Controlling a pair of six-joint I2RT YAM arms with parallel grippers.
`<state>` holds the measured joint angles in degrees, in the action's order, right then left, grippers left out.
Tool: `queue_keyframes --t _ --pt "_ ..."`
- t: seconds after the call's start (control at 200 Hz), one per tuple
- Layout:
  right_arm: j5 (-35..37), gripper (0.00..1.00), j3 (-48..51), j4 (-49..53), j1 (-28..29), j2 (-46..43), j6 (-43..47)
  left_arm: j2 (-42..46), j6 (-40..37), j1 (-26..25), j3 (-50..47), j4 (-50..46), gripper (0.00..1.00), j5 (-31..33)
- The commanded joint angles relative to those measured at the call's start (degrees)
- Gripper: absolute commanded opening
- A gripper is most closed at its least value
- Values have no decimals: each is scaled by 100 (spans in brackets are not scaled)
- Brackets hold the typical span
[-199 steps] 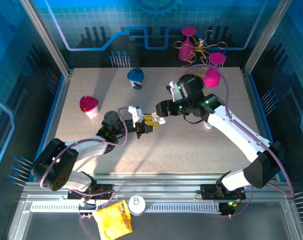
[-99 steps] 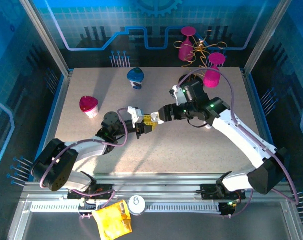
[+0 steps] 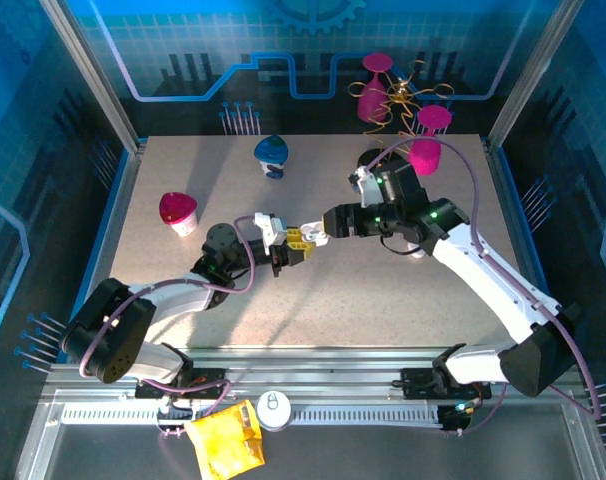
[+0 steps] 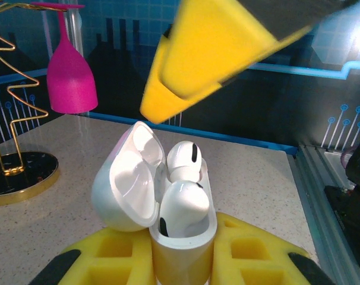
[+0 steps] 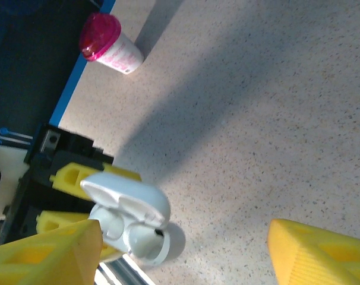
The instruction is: Insert wireless bluetooth earbuds into charging case
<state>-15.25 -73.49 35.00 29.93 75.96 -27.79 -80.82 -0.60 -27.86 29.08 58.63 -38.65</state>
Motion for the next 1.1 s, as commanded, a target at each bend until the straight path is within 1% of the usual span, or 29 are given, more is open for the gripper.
queue_keyframes --t 0.0,0.125,0.205,0.33,0.435,0.575,0.775,0.871,0.966,1.011,1.056,1.096 --pt "-155 73 -222 -43 -127 289 -332 211 -151 26 -14 205 20 -354" --pt "-278 74 -453 376 -128 670 -192 336 -185 17 -79 218 20 -365" --pt "-451 74 -418 437 -118 709 -64 365 -199 23 -120 229 21 -273" --pt "-813 74 -253 526 -93 558 203 309 -114 33 -113 226 20 -1" --pt "-849 73 -125 703 -89 363 405 204 19 34 -41 202 20 179" --pt "-877 74 5 728 -93 97 619 59 168 43 92 225 20 155" --pt "-812 74 100 458 -93 -203 795 29 334 44 151 277 20 69" --pt "-853 75 209 193 -93 -332 950 57 479 82 184 90 21 142" --pt "-982 76 568 -399 -93 -584 1231 33 889 182 304 -155 20 182" --pt "-960 77 835 -795 -93 -741 1363 22 1128 231 343 -93 21 8" --pt "-909 77 1173 -1259 -93 -932 1510 23 1331 253 345 152 21 -330" --pt "-1018 77 1466 -1681 -116 -1095 1638 22 1474 254 347 363 21 -626"
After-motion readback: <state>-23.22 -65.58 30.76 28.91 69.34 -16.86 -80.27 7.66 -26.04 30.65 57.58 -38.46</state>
